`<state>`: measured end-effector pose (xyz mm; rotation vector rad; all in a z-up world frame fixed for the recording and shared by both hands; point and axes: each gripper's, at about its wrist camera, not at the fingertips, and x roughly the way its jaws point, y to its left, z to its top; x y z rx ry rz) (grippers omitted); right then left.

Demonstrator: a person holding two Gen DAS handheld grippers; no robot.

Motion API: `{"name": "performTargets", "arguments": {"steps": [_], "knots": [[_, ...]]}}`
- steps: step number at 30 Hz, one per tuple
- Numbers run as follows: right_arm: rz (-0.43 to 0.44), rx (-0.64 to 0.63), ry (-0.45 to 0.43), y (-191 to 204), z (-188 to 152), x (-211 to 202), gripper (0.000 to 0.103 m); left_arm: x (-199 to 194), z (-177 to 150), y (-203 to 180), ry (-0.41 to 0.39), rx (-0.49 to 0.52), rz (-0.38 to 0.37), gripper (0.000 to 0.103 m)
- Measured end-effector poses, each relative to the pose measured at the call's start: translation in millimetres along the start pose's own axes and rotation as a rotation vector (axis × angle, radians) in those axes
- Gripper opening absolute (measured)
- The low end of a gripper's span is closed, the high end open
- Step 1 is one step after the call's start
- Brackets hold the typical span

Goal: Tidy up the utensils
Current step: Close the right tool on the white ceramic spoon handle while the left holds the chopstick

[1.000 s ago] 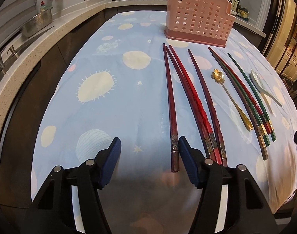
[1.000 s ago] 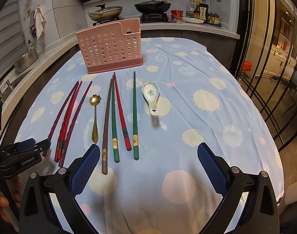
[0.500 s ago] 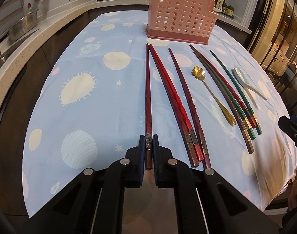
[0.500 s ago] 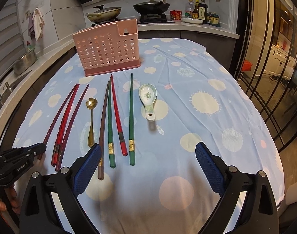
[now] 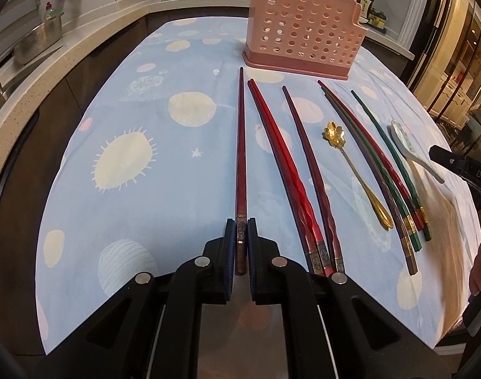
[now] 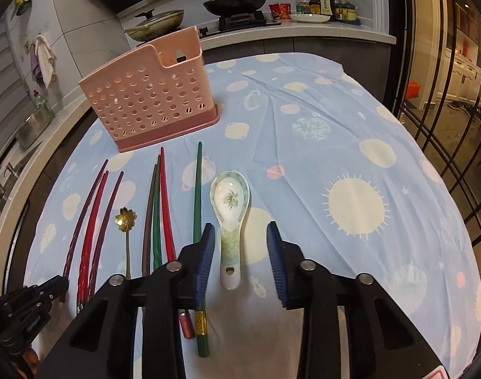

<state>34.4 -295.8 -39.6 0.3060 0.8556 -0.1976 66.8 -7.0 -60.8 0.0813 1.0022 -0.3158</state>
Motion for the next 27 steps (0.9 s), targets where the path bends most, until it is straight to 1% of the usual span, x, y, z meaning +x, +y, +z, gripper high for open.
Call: {"name": "performTargets", "arguments": {"steps": [1, 6, 14, 16, 18, 23, 24, 27], "knots": [[0.006, 0.003, 0.011, 0, 1, 5, 0.022, 1, 1, 1, 0.001, -0.001, -0.001, 0.007], [0.013, 0.003, 0.048, 0, -2, 22, 0.013, 3, 3, 0, 0.001, -0.001, 0.000, 0.007], [0.013, -0.002, 0.040, 1, -9, 22, 0.013, 3, 4, 0, 0.001, -0.002, -0.001, 0.007], [0.021, 0.003, 0.051, 1, -12, 23, 0.018, 3, 4, 1, 0.001, -0.004, -0.004, 0.007], [0.029, 0.014, 0.060, -1, -17, 25, 0.019, 4, 5, 1, -0.001, -0.006, -0.007, 0.007], [0.011, -0.014, 0.049, 2, -23, 21, 0.016, 4, 4, 1, -0.007, -0.005, -0.008, 0.007], [0.010, -0.014, 0.048, 2, -24, 20, 0.013, 4, 4, 1, -0.007, -0.004, -0.010, 0.007], [0.018, -0.010, 0.048, 1, -27, 17, 0.012, 3, 3, 2, -0.006, -0.007, -0.019, 0.007]]}}
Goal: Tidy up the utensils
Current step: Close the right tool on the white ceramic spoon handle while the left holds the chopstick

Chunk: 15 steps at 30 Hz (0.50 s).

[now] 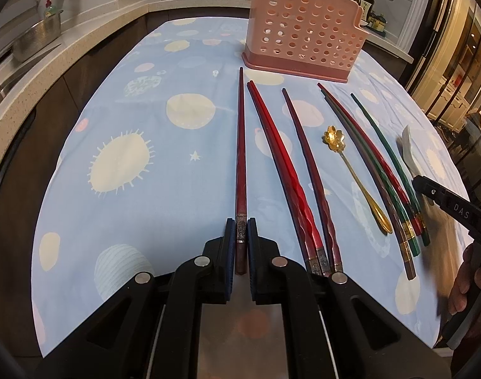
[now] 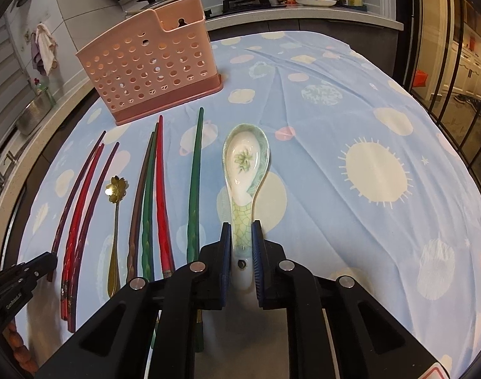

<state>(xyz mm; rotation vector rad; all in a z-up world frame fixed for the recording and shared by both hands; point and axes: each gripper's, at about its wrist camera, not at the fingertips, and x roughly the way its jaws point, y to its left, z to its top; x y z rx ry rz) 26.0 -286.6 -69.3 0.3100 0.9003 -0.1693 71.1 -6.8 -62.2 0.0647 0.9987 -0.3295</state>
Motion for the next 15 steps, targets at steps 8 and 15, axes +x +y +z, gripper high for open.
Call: {"name": "performTargets", "arguments": {"steps": [8, 15], "knots": [[0.019, 0.020, 0.007, -3, -10, -10, 0.015, -6, -7, 2, 0.008, -0.012, -0.025, 0.007], [0.055, 0.059, -0.042, -7, -9, -33, 0.019, -8, -11, 5, 0.011, -0.025, -0.040, 0.007]]}}
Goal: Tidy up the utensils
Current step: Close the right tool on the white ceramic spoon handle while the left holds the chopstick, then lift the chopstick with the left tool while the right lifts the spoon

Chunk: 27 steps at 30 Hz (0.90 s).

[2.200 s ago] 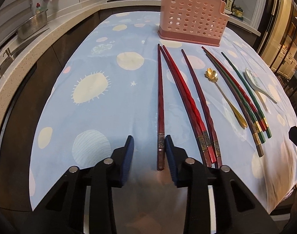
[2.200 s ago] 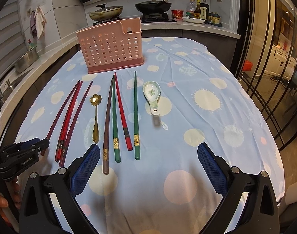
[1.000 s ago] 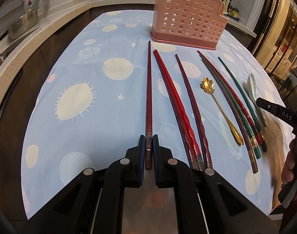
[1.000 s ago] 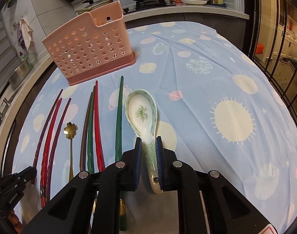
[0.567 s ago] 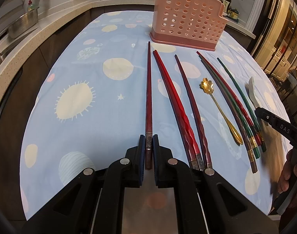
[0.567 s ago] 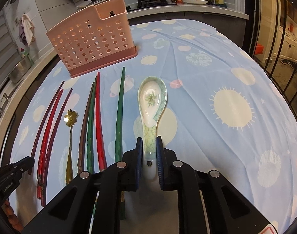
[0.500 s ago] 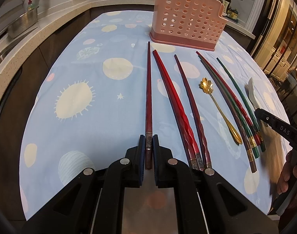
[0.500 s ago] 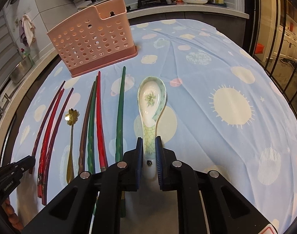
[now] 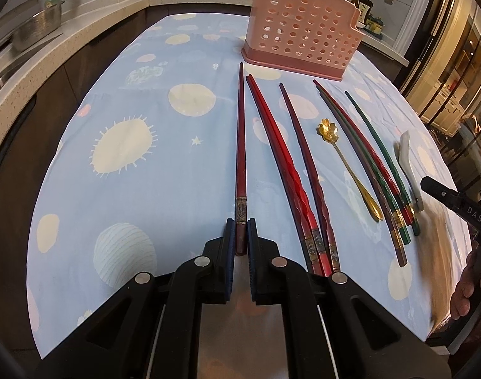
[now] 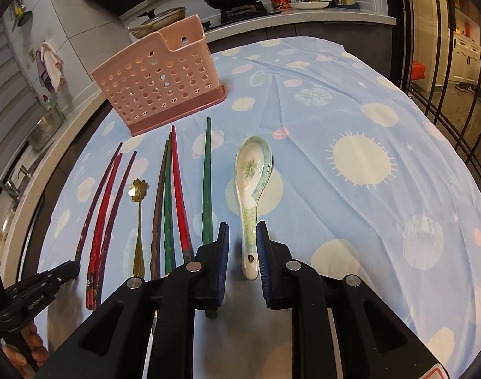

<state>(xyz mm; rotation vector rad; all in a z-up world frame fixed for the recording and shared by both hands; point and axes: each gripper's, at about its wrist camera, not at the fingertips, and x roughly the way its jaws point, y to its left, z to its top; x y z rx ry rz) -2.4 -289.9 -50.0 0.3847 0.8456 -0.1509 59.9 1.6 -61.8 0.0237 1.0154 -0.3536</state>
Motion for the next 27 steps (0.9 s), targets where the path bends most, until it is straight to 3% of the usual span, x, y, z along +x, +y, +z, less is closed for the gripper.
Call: {"name": "performTargets", "arguments": {"steps": [3, 13, 23, 27], "knots": [[-0.002, 0.012, -0.026, -3, 4, -5, 0.019, 0, 0, -1, -0.001, 0.003, 0.004, 0.007], [-0.003, -0.001, 0.044, -3, -6, 19, 0.013, 0, 0, -3, -0.002, 0.001, 0.012, 0.008], [-0.022, -0.048, 0.037, 6, -13, 18, 0.012, 0, -1, -2, -0.003, 0.001, 0.009, 0.008], [-0.029, -0.059, 0.024, 9, -15, 10, 0.006, -1, -2, -2, 0.001, 0.002, -0.002, 0.007]]}}
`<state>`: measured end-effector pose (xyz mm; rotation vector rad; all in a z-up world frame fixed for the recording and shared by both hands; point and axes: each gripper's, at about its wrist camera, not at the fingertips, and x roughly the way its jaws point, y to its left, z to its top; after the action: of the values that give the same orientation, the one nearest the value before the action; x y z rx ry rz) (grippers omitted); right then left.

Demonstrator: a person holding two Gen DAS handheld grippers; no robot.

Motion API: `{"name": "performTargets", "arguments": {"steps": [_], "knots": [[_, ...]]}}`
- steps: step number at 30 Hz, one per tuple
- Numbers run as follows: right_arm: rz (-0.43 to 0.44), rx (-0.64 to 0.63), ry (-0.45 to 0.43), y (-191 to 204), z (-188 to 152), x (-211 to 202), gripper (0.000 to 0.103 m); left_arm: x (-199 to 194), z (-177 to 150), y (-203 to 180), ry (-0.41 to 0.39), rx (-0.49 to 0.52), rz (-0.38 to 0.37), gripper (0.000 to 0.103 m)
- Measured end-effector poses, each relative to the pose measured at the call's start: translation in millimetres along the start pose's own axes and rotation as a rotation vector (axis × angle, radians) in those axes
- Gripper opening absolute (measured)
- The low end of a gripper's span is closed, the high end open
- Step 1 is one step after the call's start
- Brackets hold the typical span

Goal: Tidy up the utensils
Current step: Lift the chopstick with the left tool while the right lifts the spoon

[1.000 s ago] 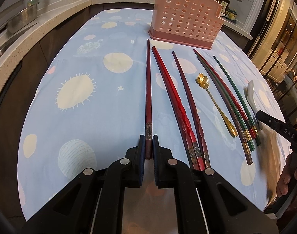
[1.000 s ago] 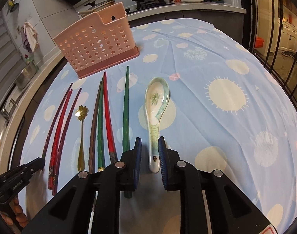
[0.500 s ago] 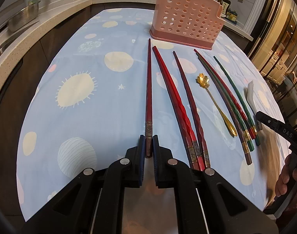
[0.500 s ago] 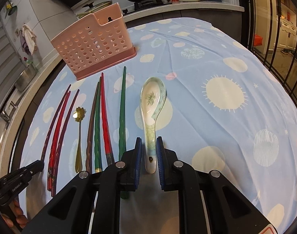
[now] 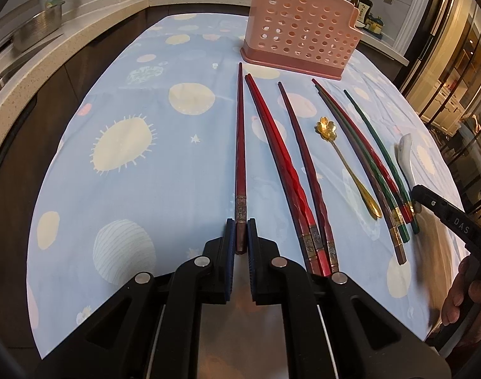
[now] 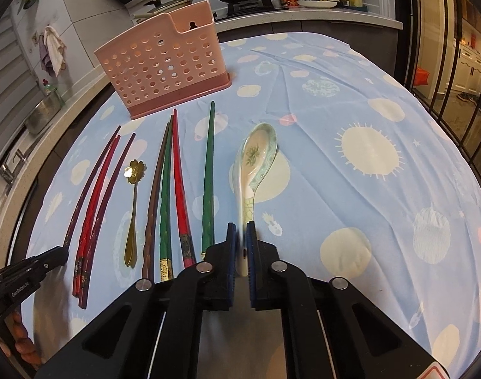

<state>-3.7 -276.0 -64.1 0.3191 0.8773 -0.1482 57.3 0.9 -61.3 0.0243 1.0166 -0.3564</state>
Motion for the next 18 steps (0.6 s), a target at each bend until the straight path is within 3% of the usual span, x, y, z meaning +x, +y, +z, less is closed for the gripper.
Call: {"name": "performTargets", "arguments": {"steps": [9, 18], "knots": [[0.000, -0.005, -0.018, 0, -6, -12, 0.005, -11, -9, -1, -0.004, 0.002, -0.015, 0.007], [0.023, 0.002, -0.089, 0, 0, -43, 0.004, -37, -5, -1, -0.061, 0.002, -0.029, 0.007]]}}
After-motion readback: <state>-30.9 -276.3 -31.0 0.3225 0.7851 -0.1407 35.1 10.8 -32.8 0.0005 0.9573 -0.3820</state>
